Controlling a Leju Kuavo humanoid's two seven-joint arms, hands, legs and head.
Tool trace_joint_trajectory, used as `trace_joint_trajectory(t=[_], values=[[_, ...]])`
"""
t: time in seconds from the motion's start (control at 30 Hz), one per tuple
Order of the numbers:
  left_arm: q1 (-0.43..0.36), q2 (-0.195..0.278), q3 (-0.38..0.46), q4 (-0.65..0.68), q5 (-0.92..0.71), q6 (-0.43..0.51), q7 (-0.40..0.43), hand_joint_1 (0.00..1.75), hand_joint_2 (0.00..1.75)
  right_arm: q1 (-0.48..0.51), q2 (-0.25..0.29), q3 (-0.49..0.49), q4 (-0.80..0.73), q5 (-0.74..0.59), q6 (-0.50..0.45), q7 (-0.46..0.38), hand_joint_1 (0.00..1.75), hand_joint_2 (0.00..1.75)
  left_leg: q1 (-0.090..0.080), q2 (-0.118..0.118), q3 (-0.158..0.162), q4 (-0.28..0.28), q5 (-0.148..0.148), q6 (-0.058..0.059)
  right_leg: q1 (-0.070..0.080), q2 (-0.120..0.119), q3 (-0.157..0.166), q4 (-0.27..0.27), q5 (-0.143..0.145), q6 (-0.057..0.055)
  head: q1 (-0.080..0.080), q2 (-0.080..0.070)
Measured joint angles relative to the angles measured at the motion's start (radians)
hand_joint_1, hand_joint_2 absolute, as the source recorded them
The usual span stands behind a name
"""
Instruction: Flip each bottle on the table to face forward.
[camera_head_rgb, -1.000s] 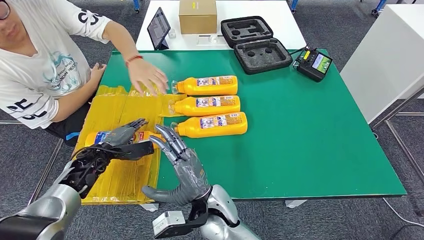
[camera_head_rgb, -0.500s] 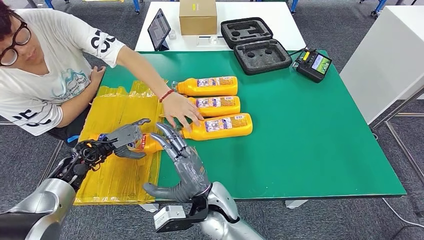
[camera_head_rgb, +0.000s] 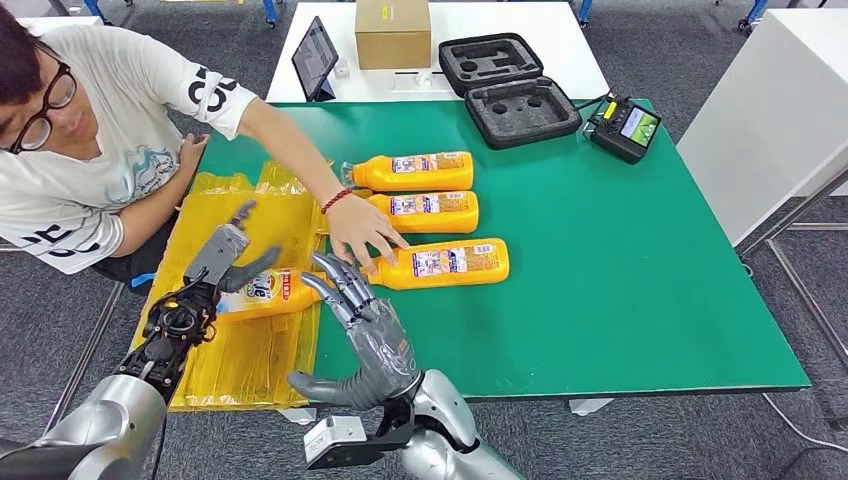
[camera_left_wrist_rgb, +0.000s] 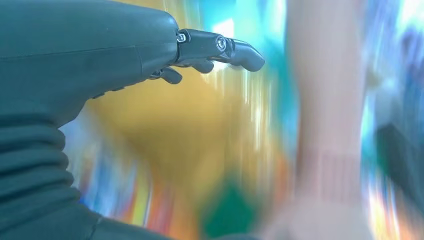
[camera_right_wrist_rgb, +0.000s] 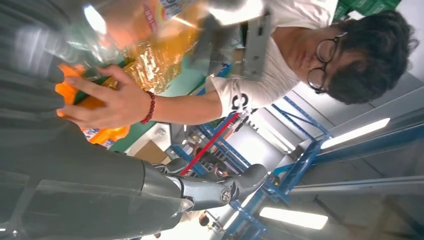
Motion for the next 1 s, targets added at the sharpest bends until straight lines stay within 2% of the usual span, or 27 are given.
trace_joint_trajectory(t=[0.03,0.1,0.13,0.2,0.33,0.43,0.7,0.9,1.0], values=[[0.018,-0.002,-0.01,-0.042,0.011,0.15,-0.012,0.0,0.0,0.002,-0.002,0.0,-0.001,0.003,-0.006,0.003,0.0,1.75,0.0,0.0,-0.001,0.0,0.0,0.0,0.0,0.0,-0.001,0.0,0.0,0.0,0.0,0.0],[0.056,-0.002,-0.042,-0.136,0.065,0.358,-0.021,0.0,0.0,0.002,-0.01,0.0,-0.001,0.028,-0.018,0.029,0.0,1.75,0.0,-0.001,-0.001,0.0,0.0,0.0,0.0,0.0,-0.001,0.0,0.0,0.0,0.0,0.0],[0.078,0.001,-0.061,-0.186,0.106,0.423,-0.023,0.0,0.0,-0.001,-0.017,0.0,-0.001,0.059,-0.02,0.058,0.0,1.75,0.0,-0.001,-0.002,0.0,0.0,0.0,0.0,-0.001,-0.001,0.0,0.0,0.0,0.0,0.0],[0.126,0.007,-0.094,-0.286,0.189,0.487,-0.024,0.0,0.0,-0.014,-0.035,-0.001,0.002,0.155,-0.003,0.155,0.0,1.75,0.0,-0.001,-0.003,0.0,0.0,0.0,0.0,-0.001,-0.002,0.0,-0.001,0.0,0.0,0.0],[0.214,0.01,-0.121,-0.471,0.293,0.505,-0.025,0.0,0.0,-0.073,-0.089,-0.017,0.027,0.382,0.13,0.404,0.0,1.75,0.0,-0.001,-0.004,0.0,0.0,0.0,0.0,-0.001,-0.004,0.0,0.0,0.0,0.0,0.0],[0.269,0.01,-0.129,-0.579,0.326,0.505,-0.025,0.0,0.0,-0.12,-0.132,-0.037,0.063,0.474,0.238,0.521,0.0,1.75,-0.001,-0.001,-0.005,0.0,0.0,0.001,-0.001,-0.001,-0.004,0.0,0.0,0.0,0.0,0.0],[0.33,0.01,-0.132,-0.709,0.332,0.506,-0.025,0.0,0.0,-0.173,-0.18,-0.054,0.108,0.504,0.274,0.553,0.0,1.75,-0.001,-0.001,-0.005,0.0,0.0,0.001,0.0,-0.001,-0.004,0.0,0.0,0.0,0.0,0.0],[0.39,0.001,-0.125,-0.8,0.28,0.511,-0.025,0.0,0.0,-0.203,-0.214,-0.067,0.131,0.592,0.398,0.662,0.0,1.75,-0.001,-0.001,-0.006,0.0,0.0,0.0,0.0,-0.001,-0.005,0.0,0.0,0.0,0.0,0.0],[0.431,-0.01,-0.112,-0.848,0.266,0.511,-0.025,0.0,0.0,-0.232,-0.238,-0.086,0.158,0.625,0.444,0.687,0.0,1.75,-0.001,-0.001,-0.006,0.0,0.0,0.001,-0.001,-0.001,-0.005,0.0,0.0,0.0,0.0,0.0]])
